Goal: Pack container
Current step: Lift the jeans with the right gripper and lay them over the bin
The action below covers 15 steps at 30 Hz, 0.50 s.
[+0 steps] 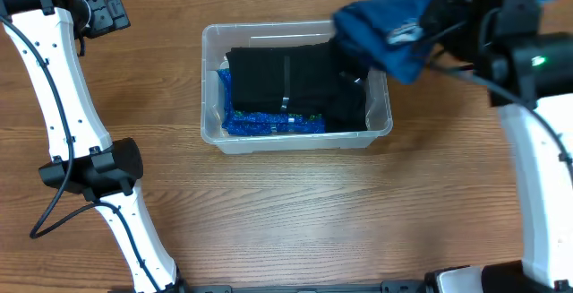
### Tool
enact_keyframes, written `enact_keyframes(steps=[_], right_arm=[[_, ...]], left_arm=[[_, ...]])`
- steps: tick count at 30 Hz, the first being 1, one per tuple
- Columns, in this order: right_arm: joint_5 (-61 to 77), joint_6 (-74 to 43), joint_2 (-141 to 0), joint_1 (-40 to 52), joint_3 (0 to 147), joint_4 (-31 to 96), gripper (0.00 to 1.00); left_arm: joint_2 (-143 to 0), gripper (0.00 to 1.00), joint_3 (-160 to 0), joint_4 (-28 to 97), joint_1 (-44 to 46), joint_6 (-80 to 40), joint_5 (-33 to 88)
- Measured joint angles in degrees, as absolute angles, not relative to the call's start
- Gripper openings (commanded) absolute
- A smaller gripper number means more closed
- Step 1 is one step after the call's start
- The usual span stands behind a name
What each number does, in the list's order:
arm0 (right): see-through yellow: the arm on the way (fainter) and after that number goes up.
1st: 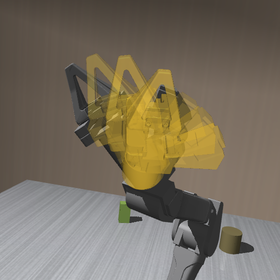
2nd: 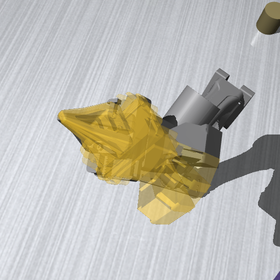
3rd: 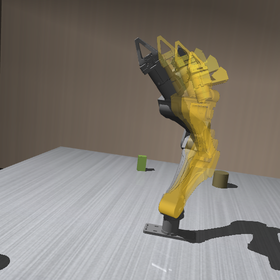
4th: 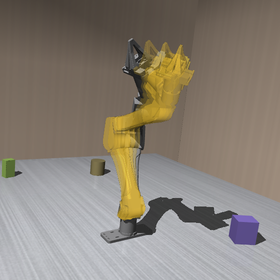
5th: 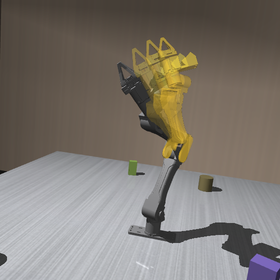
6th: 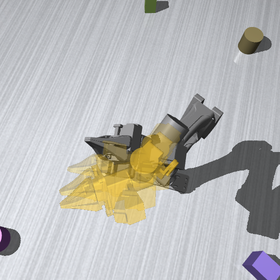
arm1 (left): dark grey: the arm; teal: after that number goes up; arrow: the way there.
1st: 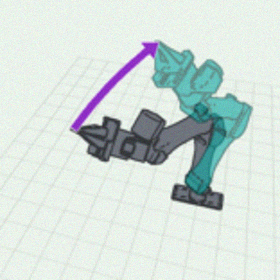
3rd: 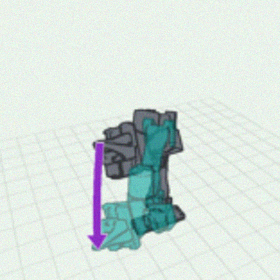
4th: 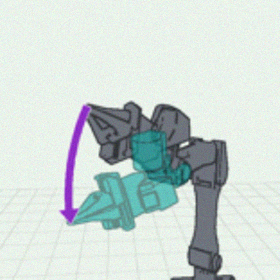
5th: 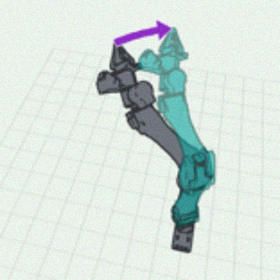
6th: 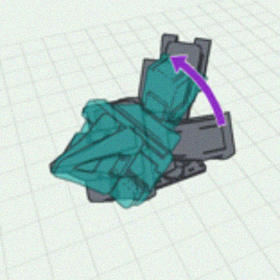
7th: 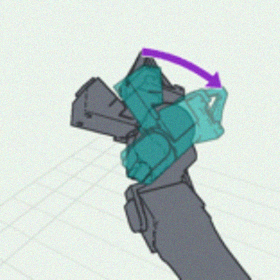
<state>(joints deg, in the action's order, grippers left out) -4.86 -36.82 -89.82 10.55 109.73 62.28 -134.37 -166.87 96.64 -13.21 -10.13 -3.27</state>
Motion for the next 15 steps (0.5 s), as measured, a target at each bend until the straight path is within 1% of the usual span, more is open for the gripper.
enact_keyframes(steps=[4,7,11,15], right_arm=[[-14.04,-43.40,-89.73,24.08,109.82,62.65,0.04],[-23.55,-52.23,-90.24,35.24,109.82,61.80,0.04],[-31.24,-58.52,-95.70,41.34,110.37,57.17,0.04],[-33.74,-60.95,-104.47,41.76,110.34,53.08,0.04]], left_arm=[[-134.37,1.00,-166.87,96.62,-13.21,-10.13,-3.27],[-134.37,1.00,-166.87,96.62,-13.21,-10.15,-3.27],[-134.37,1.00,-166.87,96.64,-13.21,-10.13,-3.27],[-134.37,1.00,-166.87,96.62,-13.21,-10.13,-3.27]])
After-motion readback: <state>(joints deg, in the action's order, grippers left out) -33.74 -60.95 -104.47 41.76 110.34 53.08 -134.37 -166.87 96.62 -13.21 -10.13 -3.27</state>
